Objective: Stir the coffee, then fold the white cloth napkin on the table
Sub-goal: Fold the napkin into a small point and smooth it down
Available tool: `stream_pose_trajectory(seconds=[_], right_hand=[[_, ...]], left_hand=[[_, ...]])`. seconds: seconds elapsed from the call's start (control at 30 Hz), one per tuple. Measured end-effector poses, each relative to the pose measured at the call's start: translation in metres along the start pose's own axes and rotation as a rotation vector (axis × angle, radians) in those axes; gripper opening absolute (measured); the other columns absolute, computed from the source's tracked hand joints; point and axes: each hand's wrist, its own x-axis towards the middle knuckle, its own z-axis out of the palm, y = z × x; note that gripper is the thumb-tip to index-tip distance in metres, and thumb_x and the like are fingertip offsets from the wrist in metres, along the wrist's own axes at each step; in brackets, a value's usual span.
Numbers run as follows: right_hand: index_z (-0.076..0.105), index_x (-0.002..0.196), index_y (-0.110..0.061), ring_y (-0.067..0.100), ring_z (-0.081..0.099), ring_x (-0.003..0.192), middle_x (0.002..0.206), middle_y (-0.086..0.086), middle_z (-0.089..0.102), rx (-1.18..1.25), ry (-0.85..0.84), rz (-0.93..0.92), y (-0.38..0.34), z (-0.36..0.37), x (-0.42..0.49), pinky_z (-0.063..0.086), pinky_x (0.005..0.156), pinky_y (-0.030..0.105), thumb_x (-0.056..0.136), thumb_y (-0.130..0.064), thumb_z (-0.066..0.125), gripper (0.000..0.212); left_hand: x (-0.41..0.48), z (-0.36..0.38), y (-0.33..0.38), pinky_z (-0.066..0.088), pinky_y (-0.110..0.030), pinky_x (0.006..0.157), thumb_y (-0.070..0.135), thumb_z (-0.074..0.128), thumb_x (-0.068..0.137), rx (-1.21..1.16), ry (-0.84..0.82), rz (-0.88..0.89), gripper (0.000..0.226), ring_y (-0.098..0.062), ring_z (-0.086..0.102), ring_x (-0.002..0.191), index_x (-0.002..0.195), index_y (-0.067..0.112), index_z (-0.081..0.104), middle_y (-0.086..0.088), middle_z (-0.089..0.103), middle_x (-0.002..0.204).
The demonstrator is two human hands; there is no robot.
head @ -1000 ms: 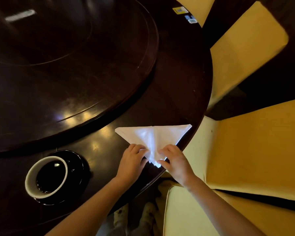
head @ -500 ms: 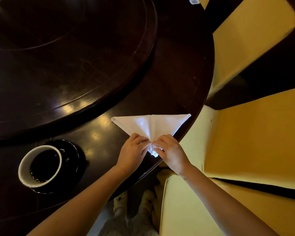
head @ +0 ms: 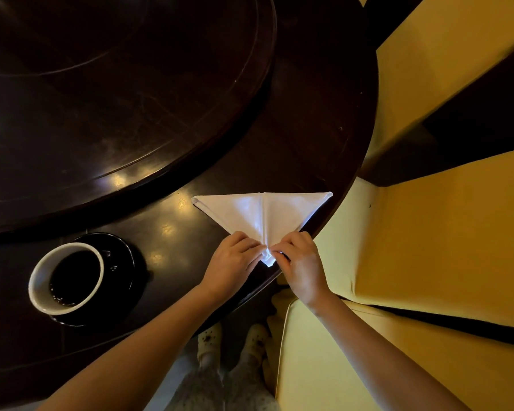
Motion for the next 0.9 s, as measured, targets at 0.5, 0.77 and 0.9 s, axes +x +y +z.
stream_pose_trajectory(seconds=[0.5,0.77,0.9], right_hand=[[0.064,0.097,-0.018,0.010,0.047,0.088,0.093,-0.006,0.055,0.275,-0.008,0.503,-0.020,0.001,-0.008,0.043,0.069,0.013,0.082,-0.027,0.070,0.019],[0.051,0.085,-0.018,0.017,0.050,0.089,0.089,-0.001,0.053,0.330,-0.019,0.833,-0.024,0.004,-0.018,0.050,0.084,0.041,0.077,-0.030,0.074,0.027],[0.051,0.089,-0.015,0.027,0.059,0.087,0.097,0.010,0.060,0.517,-0.090,1.039,-0.024,0.005,-0.015,0.042,0.053,0.022,0.075,-0.034,0.076,0.034]], left_hand=[[0.013,-0.011,0.001,0.054,-0.026,0.063,0.013,0.083,0.063,0.094,-0.187,0.086,0.033,-0.019,0.062,0.078,0.095,0.014,0.073,-0.004,0.067,0.080],[0.024,-0.006,-0.003,0.054,-0.029,0.069,0.014,0.076,0.073,0.161,-0.281,0.126,0.024,-0.020,0.060,0.085,0.097,0.013,0.073,-0.003,0.070,0.092],[0.025,-0.003,-0.001,0.054,-0.029,0.067,0.010,0.078,0.070,0.161,-0.262,0.137,0.024,-0.021,0.061,0.082,0.094,0.009,0.072,-0.005,0.069,0.089]])
